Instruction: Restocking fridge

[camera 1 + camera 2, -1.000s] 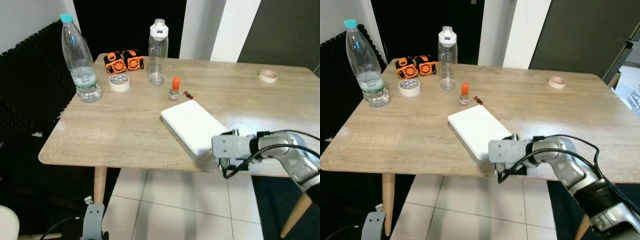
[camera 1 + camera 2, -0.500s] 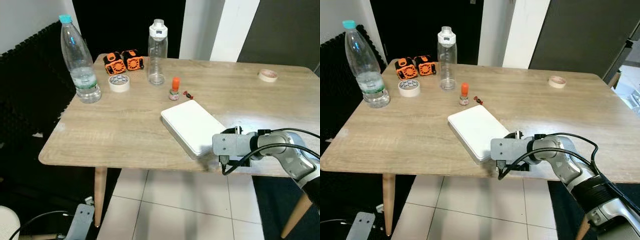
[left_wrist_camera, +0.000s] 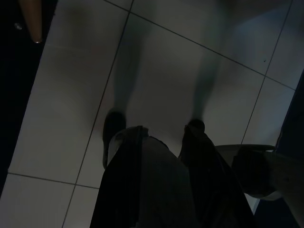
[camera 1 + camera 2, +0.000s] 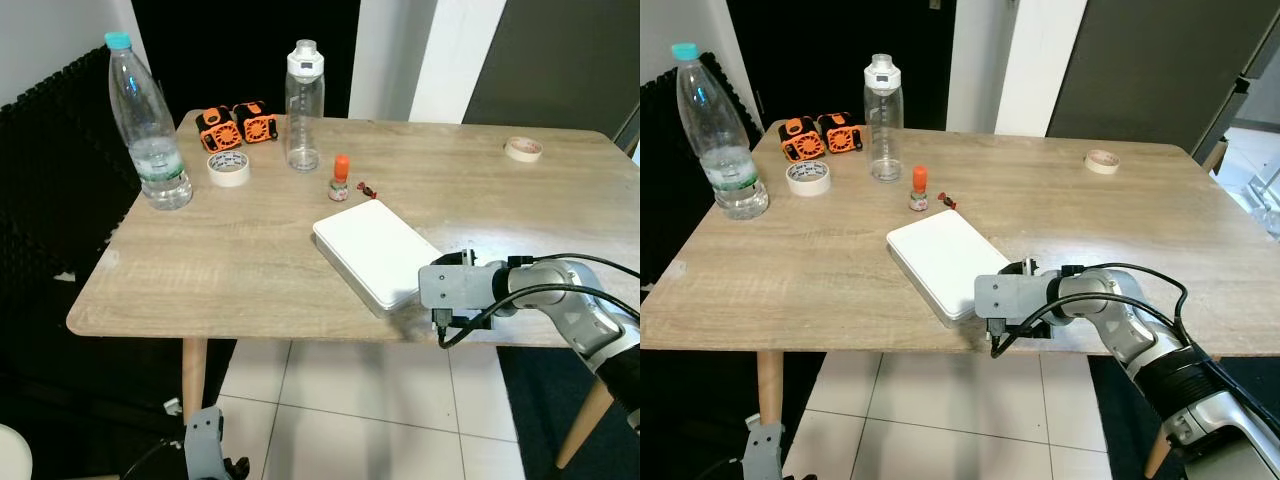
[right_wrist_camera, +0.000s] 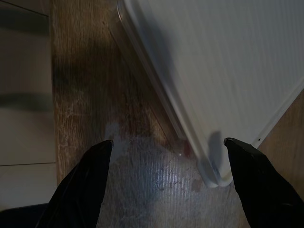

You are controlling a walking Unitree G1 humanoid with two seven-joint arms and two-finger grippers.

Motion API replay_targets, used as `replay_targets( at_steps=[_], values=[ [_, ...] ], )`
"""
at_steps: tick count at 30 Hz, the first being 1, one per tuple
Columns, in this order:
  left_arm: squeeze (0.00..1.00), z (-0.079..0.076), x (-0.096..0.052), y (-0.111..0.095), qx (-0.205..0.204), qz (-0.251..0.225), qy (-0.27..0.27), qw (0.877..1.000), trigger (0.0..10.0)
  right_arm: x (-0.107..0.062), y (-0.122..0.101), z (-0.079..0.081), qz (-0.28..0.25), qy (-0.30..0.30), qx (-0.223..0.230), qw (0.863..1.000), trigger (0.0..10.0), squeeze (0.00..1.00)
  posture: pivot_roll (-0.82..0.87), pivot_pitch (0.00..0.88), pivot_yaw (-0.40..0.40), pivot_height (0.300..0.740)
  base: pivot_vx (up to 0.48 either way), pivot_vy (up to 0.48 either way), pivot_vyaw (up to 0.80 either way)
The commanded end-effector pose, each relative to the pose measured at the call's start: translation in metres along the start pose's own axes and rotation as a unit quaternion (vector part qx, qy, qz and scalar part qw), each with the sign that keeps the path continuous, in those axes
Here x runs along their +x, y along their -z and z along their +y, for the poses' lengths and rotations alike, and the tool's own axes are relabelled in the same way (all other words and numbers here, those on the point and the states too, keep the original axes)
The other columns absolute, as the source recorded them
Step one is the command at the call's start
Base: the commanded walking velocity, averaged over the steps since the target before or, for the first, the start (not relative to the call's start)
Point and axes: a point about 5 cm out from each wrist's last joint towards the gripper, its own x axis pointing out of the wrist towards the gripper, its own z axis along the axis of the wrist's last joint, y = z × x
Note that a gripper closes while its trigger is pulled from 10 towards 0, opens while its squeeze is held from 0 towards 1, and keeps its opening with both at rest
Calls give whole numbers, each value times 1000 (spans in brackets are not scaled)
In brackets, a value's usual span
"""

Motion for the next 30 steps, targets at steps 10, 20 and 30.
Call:
replay_targets(
  at_steps=[10,20,30],
  values=[
    [0,11,-5,7,5,14,-6,1000,10000,15,-7,5,-37,7,-1,999,2667,0,16,0,-50,740,0,0,0],
    [0,11,-5,7,7,13,-6,1000,10000,15,-13,8,-51,-28,-10,998,0,0,22,0,-55,740,0,0,0],
    [0,9,-4,9,11,16,-6,1000,10000,-9,-47,25,-153,-126,25,980,0,0,16,0,-54,740,0,0,0]
  ],
)
